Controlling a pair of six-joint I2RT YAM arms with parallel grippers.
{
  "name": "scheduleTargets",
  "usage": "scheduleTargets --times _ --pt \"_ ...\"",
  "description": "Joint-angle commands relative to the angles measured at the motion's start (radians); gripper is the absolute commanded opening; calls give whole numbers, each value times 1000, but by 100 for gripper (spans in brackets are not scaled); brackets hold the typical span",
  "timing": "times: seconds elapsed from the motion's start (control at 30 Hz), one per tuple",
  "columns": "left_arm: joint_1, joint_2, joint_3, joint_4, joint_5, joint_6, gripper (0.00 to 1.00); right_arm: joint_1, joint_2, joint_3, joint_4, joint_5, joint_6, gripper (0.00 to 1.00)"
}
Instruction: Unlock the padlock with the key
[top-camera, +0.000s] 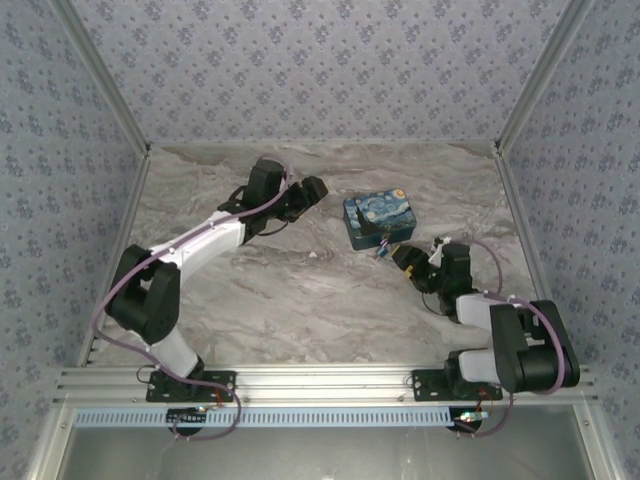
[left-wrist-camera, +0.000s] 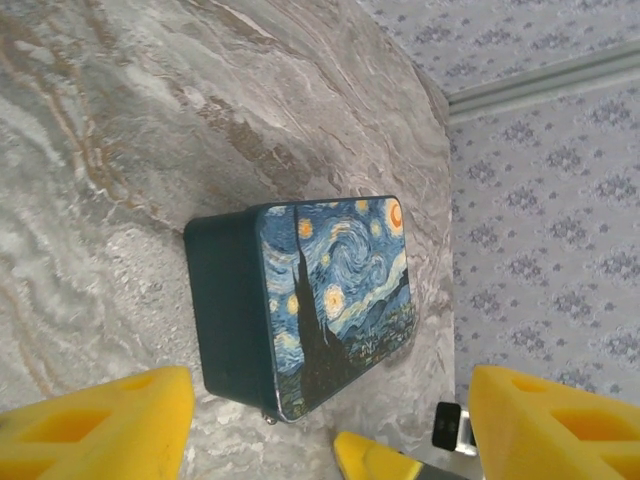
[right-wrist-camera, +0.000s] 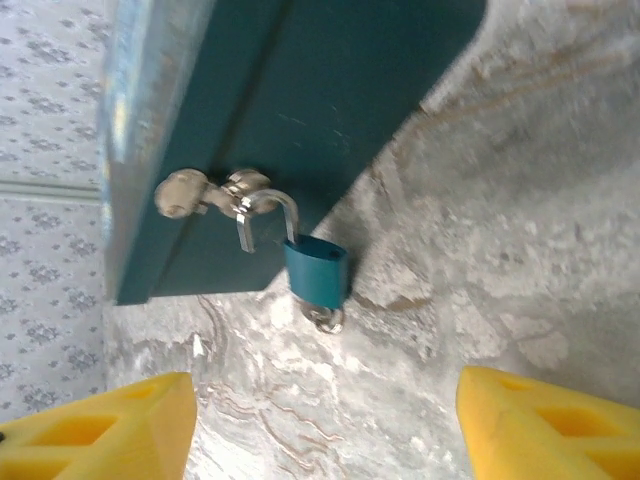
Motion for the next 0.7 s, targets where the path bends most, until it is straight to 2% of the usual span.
scheduleTargets --times 0.0,0.13,0.3,0.67 --pt "-1 73 59 -24 86 54 74 -26 -31 7 17 -55 -90 79" --pt "-19 166 121 -23 149 62 75 -37 12 38 96 -99 -101 87" --pt "-44 257 193 -41 167 75 75 -31 116 75 207 -123 -101 92" --pt "-55 396 241 -18 213 38 74 -13 266 131 309 -125 -144 90"
